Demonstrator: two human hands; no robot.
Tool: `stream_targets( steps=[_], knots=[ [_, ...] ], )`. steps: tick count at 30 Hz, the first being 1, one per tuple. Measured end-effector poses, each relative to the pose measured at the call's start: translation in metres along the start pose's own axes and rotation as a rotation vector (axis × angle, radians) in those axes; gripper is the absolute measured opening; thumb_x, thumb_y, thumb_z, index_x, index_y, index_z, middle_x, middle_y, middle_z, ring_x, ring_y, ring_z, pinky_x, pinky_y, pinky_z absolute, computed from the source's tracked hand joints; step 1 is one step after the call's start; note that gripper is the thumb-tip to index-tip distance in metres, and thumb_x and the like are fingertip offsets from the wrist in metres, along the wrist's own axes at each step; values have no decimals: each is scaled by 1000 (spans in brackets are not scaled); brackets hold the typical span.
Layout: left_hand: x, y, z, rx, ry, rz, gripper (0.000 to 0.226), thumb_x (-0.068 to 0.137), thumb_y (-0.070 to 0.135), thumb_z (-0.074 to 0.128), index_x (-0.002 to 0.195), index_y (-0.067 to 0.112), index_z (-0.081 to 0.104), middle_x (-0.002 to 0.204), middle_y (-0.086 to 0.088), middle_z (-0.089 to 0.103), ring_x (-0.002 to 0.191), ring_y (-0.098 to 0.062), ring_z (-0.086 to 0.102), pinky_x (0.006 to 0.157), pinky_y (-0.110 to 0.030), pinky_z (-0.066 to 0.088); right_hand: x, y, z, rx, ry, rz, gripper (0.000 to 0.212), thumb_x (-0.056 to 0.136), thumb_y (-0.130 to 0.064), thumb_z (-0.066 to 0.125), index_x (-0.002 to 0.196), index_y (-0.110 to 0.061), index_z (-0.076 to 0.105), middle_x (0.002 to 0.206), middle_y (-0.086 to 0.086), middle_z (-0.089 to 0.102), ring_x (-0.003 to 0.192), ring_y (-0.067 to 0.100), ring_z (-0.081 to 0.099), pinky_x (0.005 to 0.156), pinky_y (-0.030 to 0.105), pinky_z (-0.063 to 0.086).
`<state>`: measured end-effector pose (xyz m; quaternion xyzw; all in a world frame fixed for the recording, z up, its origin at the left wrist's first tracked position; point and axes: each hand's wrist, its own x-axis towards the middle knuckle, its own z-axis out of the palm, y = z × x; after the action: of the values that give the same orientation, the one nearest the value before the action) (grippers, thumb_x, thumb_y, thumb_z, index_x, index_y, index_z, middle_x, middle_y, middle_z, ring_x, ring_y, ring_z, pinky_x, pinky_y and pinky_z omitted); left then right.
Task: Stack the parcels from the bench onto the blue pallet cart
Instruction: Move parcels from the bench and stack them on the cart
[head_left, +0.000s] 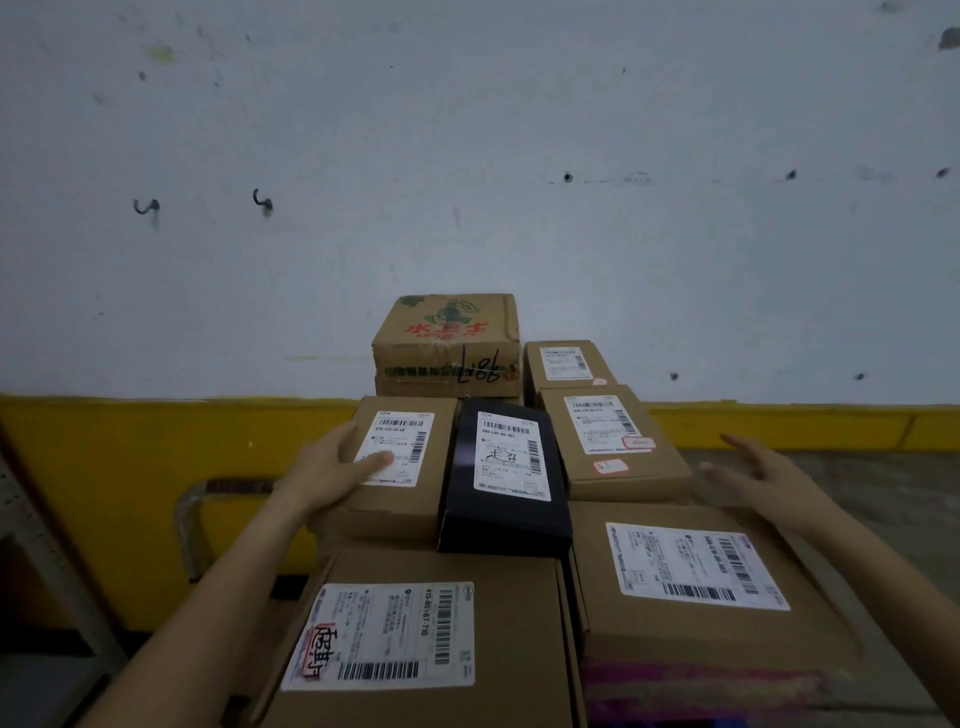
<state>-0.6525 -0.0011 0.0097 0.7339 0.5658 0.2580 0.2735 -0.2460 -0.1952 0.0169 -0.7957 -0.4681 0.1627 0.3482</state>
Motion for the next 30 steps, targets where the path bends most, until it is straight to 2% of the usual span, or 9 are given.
stream_targets(
  steps=[2, 5, 7, 9, 11, 14, 18, 25, 30],
  knots=[
    [1, 12, 2, 176, 102, 100, 62, 84, 52, 57, 138, 26, 41, 138, -2, 50, 126, -25, 43, 99, -40, 41, 4, -26, 6, -73, 64, -176, 65, 85, -40, 61, 142, -21, 36, 147, 6, 39, 134, 24, 37, 106, 42, 32],
    [-5, 41, 18, 169, 164, 220, 60, 88, 53, 49, 141, 26, 37, 147, -4, 38, 134, -23, 33, 107, -40, 31, 12, -62, 35, -138, 19, -339, 61, 87, -45, 56, 141, -26, 36, 144, 2, 42, 131, 20, 38, 104, 36, 33],
    [-6, 62, 32, 215, 107, 260, 63, 89, 60, 41, 144, 32, 31, 152, -4, 29, 140, -22, 26, 111, -44, 26, 24, -79, 55, -226, -21, -328, 61, 87, -53, 50, 142, -30, 34, 147, 4, 37, 133, 22, 35, 107, 39, 32],
    [-2, 78, 45, 305, -9, 248, 64, 88, 66, 33, 145, 38, 23, 157, -2, 18, 144, -25, 17, 114, -54, 19, 37, -91, 72, -379, -35, -262, 66, 86, -64, 40, 143, -33, 31, 151, 6, 29, 139, 24, 27, 113, 46, 26],
    [4, 87, 55, 335, -131, 180, 64, 87, 68, 30, 144, 44, 19, 158, 1, 11, 145, -29, 9, 112, -62, 10, 49, -97, 87, -470, -77, -201, 70, 84, -72, 32, 143, -36, 29, 153, 6, 25, 141, 28, 20, 114, 51, 18],
    [9, 88, 69, 386, -223, 72, 59, 87, 69, 29, 142, 52, 14, 159, 2, 6, 145, -32, 1, 109, -64, -1, 55, -96, 110, -520, -139, -184, 68, 84, -74, 24, 142, -39, 27, 153, 7, 24, 141, 32, 17, 113, 56, 8],
    [10, 84, 73, 383, -238, 41, 56, 88, 67, 28, 140, 56, 11, 159, 2, 6, 145, -32, -2, 109, -64, -5, 58, -90, 116, -548, -123, -211, 66, 84, -73, 19, 142, -41, 26, 153, 8, 25, 141, 32, 16, 113, 55, 6],
    [11, 88, 74, 356, -223, 65, 57, 91, 59, 32, 144, 48, 14, 158, 4, 15, 145, -31, 1, 109, -63, -3, 60, -99, 117, -481, -144, -189, 62, 87, -68, 25, 139, -36, 36, 150, 8, 32, 140, 29, 22, 113, 55, 4],
    [16, 89, 76, 345, -211, 65, 60, 90, 61, 33, 145, 44, 15, 158, 4, 15, 145, -31, 3, 109, -63, -1, 67, -101, 115, -398, -190, -143, 62, 87, -67, 29, 138, -34, 41, 152, 6, 30, 142, 27, 20, 113, 56, 3]
  ],
)
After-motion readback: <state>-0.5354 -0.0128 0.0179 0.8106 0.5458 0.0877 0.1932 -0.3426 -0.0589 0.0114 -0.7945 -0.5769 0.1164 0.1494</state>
